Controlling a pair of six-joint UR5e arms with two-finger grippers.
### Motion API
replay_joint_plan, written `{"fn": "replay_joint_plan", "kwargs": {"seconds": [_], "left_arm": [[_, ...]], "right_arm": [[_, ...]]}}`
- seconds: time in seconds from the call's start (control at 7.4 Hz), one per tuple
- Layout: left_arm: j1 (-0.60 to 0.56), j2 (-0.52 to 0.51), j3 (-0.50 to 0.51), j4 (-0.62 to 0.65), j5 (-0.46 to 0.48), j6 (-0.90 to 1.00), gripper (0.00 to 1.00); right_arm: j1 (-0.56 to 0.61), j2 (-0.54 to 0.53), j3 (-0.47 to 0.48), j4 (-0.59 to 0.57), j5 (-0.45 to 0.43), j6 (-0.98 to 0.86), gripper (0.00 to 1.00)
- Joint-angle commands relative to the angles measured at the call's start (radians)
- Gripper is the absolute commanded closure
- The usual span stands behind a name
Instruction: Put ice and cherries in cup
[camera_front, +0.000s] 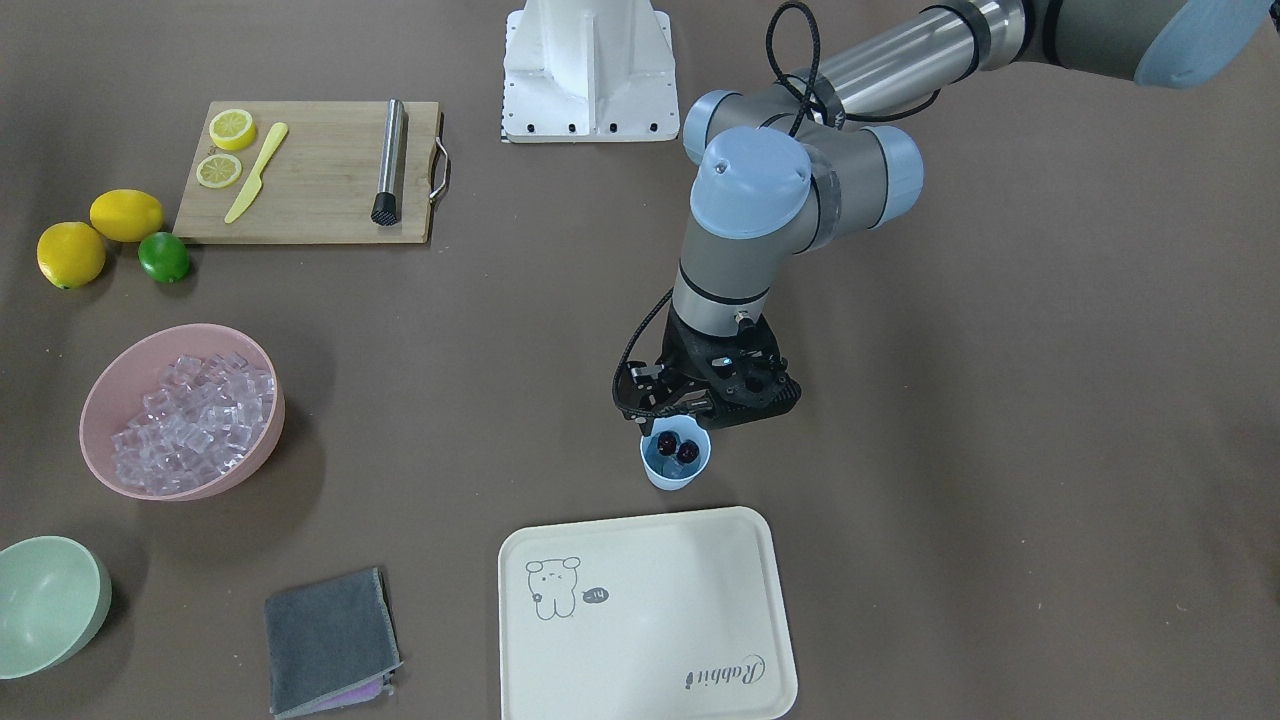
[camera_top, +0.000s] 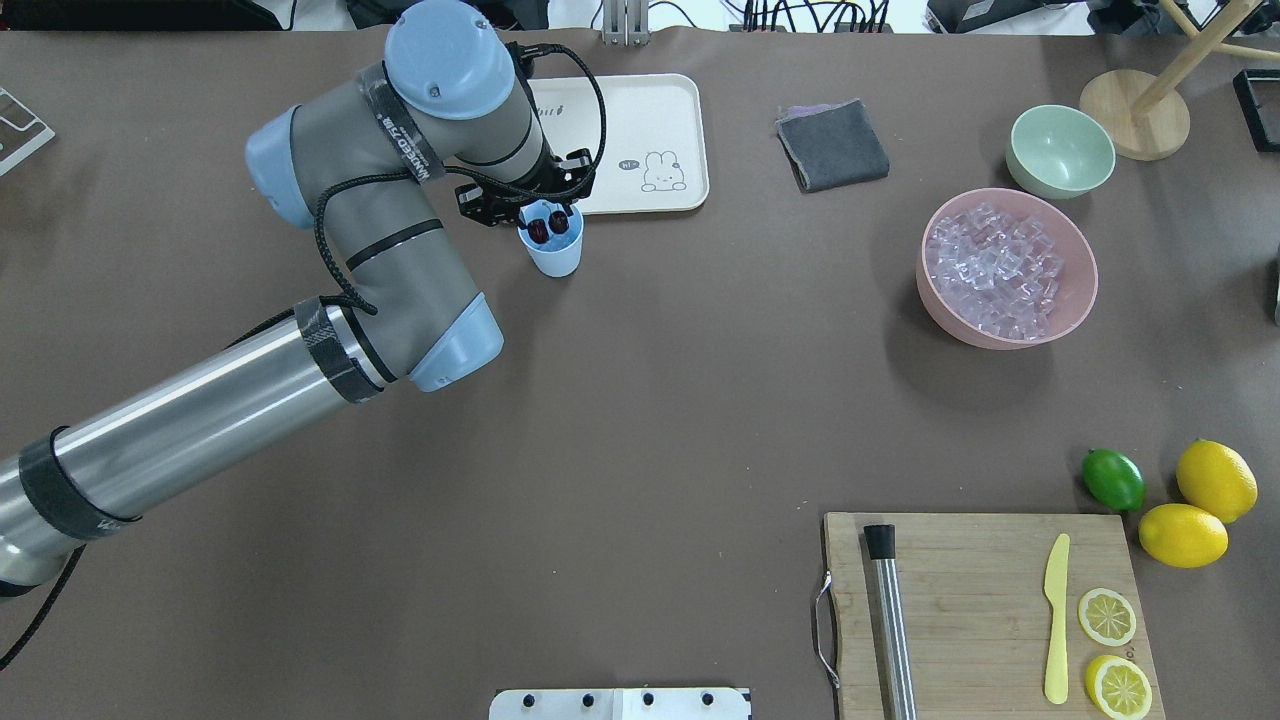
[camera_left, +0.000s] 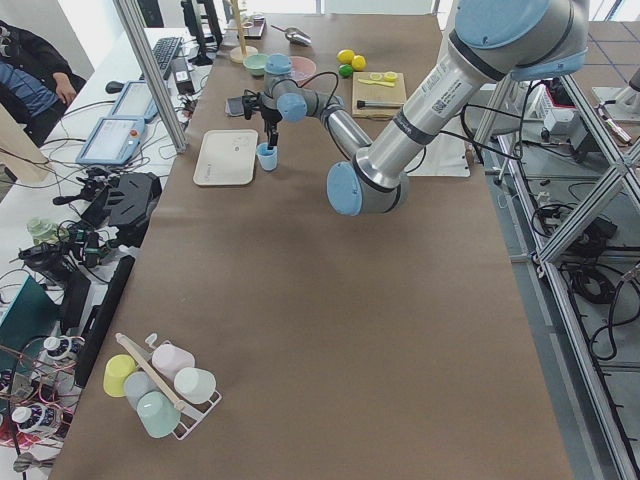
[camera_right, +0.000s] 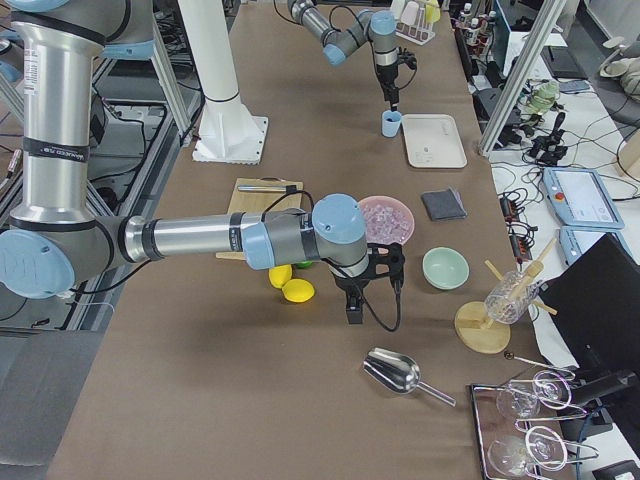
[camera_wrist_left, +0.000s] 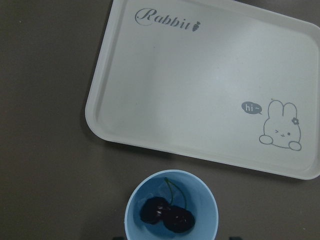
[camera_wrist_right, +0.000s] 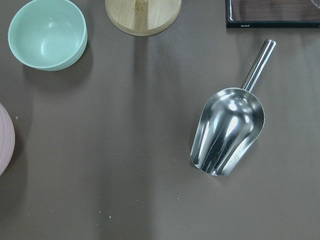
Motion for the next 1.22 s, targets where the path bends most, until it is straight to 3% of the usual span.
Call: {"fn": "replay_joint_plan", "kwargs": {"seconds": [0.0, 0.27, 0.41, 0.95, 1.08], "left_arm": [[-0.044, 0.138, -0.160, 0.004, -0.021, 0.008, 0.02], [-0.272, 0.385, -0.353, 0.007, -0.282, 0.209, 0.02], [-0.377, 0.490, -0.394, 0.006, -0.352, 0.355, 0.02], [-0.823, 0.881, -0.425, 0.006, -0.719, 1.010, 0.02], [-0.883, 0.976, -0.437, 0.000, -0.720, 1.127, 0.02]], "right_arm": [[0.003, -0.002, -0.001, -0.001, -0.001, -0.007, 0.01], [0.008, -0.012, -0.003, -0.001, 0.001, -0.008, 0.01], [0.018, -0.016, -0.001, -0.001, 0.001, -0.008, 0.01], [0.017, -0.019, -0.006, -0.009, 0.002, -0.010, 0.01], [0.017, -0.019, -0.009, -0.009, 0.010, -0.010, 0.01]]}}
